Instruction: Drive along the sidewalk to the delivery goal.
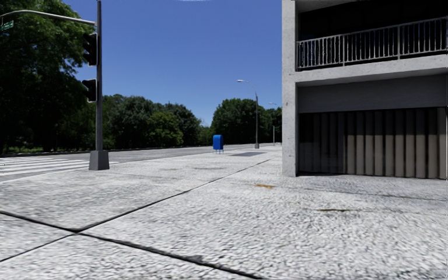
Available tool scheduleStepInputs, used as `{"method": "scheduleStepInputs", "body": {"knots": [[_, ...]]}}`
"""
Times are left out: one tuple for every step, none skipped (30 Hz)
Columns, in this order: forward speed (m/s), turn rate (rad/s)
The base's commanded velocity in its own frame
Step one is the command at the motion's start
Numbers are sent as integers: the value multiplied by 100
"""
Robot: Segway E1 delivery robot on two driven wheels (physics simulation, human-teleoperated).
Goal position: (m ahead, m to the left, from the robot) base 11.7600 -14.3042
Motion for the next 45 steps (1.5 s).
{"method": "scheduleStepInputs", "body": {"knots": [[200,54],[200,54],[200,54],[200,54],[200,54],[200,54],[200,54],[200,54],[200,50],[200,0],[200,0],[200,0],[200,0],[200,0],[200,0],[200,0],[200,0],[200,0],[200,0],[200,0],[200,0],[200,0],[200,0],[200,0],[200,0],[200,0],[200,0],[200,0],[200,-8],[200,-29],[200,-38],[200,-38],[200,-39],[200,-40],[200,-40],[200,-40],[200,-40],[200,-40],[200,-40],[200,-40],[200,-40],[200,-40],[200,-40],[200,-40],[200,-40]]}}
